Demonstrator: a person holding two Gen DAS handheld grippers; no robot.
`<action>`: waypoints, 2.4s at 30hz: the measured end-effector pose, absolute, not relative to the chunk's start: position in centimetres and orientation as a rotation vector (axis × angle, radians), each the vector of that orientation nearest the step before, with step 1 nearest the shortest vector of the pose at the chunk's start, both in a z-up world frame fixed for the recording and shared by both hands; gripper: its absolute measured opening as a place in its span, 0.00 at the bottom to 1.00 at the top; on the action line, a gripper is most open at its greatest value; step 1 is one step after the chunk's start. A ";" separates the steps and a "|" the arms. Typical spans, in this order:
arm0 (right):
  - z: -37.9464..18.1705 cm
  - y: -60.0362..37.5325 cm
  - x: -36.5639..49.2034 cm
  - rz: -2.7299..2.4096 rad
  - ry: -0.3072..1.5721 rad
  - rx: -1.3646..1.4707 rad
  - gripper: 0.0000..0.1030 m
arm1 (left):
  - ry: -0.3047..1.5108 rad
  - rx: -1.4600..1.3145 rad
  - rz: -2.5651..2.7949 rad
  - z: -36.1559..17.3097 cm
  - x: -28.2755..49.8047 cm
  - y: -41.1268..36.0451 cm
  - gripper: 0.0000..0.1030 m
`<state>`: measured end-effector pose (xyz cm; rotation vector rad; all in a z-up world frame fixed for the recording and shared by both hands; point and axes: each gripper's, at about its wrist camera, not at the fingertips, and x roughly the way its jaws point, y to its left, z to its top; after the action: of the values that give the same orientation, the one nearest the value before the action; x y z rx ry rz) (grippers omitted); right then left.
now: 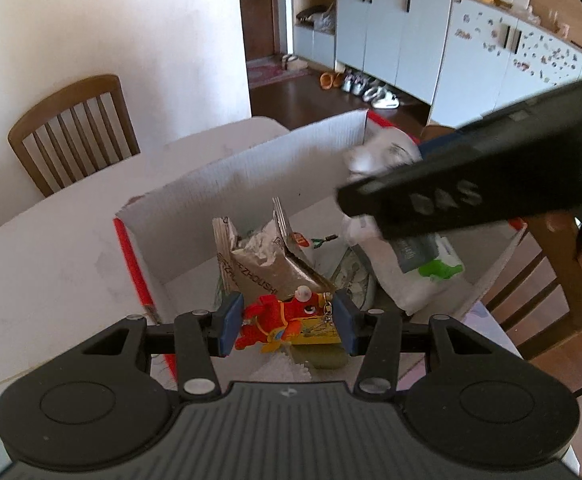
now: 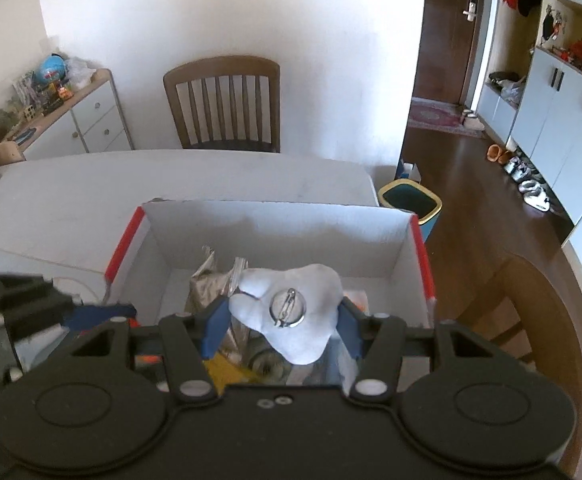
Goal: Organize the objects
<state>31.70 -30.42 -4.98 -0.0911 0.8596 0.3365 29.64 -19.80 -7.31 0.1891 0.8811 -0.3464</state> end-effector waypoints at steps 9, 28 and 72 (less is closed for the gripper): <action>-7.8 -28.8 35.2 0.354 0.931 -0.149 0.55 | 0.919 0.175 -0.322 -9.1 31.6 -20.6 0.46; -10.0 -30.2 36.5 0.347 0.968 -0.158 0.62 | 0.980 0.167 -0.328 -11.0 33.5 -21.8 0.47; -0.8 -32.9 23.4 0.364 0.723 0.025 0.82 | 0.736 0.044 -0.310 -2.1 24.2 -13.5 0.71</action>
<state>23.40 -32.87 -0.82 0.0252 0.7228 0.3641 24.24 -13.52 -2.13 0.0440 0.7355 -0.3100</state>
